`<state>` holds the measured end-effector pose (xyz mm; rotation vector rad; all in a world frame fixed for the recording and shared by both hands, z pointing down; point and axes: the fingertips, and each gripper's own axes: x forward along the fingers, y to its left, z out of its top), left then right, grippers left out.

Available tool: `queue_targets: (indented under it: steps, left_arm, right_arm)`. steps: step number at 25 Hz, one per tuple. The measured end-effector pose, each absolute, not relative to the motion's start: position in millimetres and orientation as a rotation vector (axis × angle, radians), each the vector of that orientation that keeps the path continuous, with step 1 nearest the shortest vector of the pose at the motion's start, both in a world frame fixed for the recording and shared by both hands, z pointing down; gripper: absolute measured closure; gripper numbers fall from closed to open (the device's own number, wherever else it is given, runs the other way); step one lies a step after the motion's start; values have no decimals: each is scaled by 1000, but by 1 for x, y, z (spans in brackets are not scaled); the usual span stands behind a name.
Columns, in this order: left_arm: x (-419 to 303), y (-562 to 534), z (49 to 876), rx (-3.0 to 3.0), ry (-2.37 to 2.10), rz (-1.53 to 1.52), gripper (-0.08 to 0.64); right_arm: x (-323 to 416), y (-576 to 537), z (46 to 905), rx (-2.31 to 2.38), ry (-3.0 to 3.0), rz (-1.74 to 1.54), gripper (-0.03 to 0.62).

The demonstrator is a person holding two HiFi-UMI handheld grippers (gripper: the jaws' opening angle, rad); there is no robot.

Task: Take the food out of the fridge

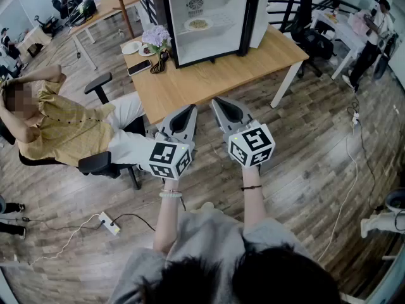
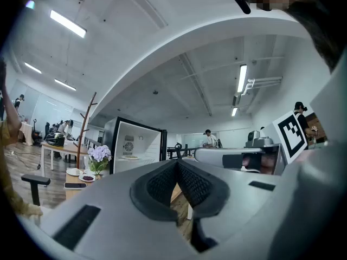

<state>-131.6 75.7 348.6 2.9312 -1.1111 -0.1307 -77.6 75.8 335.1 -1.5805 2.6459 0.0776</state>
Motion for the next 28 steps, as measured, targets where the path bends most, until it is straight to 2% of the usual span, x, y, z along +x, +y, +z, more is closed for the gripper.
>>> queue_targets:
  steps: [15, 28]
  left_arm:
    - [-106, 108, 359, 2897, -1142, -114, 552]
    - [-85, 80, 361, 2901, -1185, -34, 552]
  right_arm:
    - [-48, 102, 351, -1542, 2636, -32, 583]
    - [-25, 72, 354, -1492, 2596, -99, 583]
